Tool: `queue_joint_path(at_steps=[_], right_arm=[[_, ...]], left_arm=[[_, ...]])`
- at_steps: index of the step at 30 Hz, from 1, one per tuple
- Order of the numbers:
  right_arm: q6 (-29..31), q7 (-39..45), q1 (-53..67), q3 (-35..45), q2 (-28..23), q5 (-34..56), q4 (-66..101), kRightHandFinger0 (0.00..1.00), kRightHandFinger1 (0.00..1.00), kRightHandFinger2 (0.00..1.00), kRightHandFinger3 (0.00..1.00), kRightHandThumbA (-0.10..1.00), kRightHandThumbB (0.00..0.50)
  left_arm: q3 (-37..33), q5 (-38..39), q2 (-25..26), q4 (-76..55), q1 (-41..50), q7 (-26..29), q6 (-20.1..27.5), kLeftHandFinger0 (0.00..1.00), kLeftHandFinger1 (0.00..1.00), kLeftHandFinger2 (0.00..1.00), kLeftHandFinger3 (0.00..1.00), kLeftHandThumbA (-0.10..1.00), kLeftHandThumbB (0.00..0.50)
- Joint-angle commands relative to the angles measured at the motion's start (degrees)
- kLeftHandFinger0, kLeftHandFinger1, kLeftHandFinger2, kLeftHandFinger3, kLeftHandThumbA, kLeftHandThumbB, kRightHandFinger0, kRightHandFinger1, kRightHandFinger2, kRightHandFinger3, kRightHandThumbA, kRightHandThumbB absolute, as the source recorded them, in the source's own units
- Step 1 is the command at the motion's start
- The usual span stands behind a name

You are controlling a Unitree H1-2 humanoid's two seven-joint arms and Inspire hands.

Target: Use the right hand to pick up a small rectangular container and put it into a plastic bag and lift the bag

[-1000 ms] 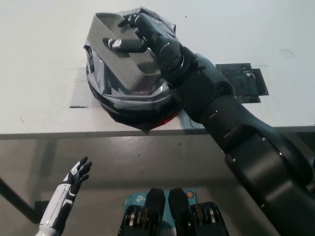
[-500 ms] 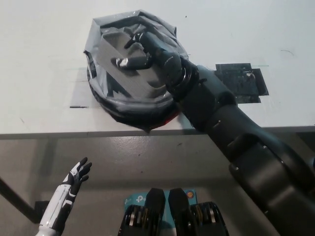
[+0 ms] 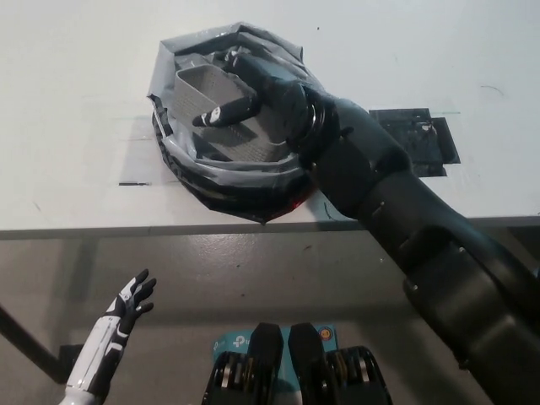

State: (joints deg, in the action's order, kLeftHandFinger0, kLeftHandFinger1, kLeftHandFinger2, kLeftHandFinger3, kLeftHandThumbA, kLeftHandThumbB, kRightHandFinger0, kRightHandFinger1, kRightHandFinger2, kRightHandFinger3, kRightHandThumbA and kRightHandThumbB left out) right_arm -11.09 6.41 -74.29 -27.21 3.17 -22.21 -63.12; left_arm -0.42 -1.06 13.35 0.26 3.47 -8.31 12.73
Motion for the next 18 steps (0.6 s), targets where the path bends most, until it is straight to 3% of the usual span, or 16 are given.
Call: queue_joint_path(at_steps=[1, 5, 6, 10, 13, 18], right_arm=[[-0.8, -4.0, -2.9, -0.1, -0.3, -3.3, 4.9, 1.0, 1.0, 1.0, 1.0, 1.0, 0.455], [-0.4, -8.4, -1.9, 0.9, -0.7, -4.9, 10.6, 1.0, 1.0, 1.0, 1.0, 1.0, 0.469], [0.0, -10.6, -1.6, 2.2, -0.9, -5.0, 12.9, 1.0, 1.0, 1.0, 1.0, 1.0, 0.445], [1.6, -14.3, -2.5, 5.1, -1.9, -4.9, 16.4, 1.0, 1.0, 1.0, 1.0, 1.0, 0.427], [2.0, -14.3, -3.2, 6.1, -3.5, -5.2, 17.3, 1.0, 1.0, 1.0, 1.0, 1.0, 0.426], [1.8, -14.6, -2.5, 7.5, -5.1, -5.0, 16.6, 1.0, 1.0, 1.0, 1.0, 1.0, 0.426]], left_arm=[[0.3, 0.4, 1.2, -1.3, 0.8, -0.7, 1.5, 0.95, 1.0, 1.0, 1.0, 1.0, 0.359], [0.4, 0.8, 0.9, -1.9, 1.6, -0.6, 1.2, 0.95, 1.0, 1.0, 1.0, 1.0, 0.369], [0.3, 1.1, 1.0, -2.0, 1.8, -0.9, 0.9, 0.96, 1.0, 1.0, 1.0, 1.0, 0.376], [0.4, 0.9, 1.3, -1.9, 1.7, -0.9, 1.0, 0.94, 1.0, 1.0, 1.0, 1.0, 0.392], [0.3, 0.7, 1.2, -1.6, 1.6, -0.8, 1.6, 0.92, 1.0, 1.0, 1.0, 1.0, 0.371], [0.3, 0.5, 1.3, -1.9, 1.9, -0.7, 1.0, 0.93, 1.0, 1.0, 1.0, 1.0, 0.397]])
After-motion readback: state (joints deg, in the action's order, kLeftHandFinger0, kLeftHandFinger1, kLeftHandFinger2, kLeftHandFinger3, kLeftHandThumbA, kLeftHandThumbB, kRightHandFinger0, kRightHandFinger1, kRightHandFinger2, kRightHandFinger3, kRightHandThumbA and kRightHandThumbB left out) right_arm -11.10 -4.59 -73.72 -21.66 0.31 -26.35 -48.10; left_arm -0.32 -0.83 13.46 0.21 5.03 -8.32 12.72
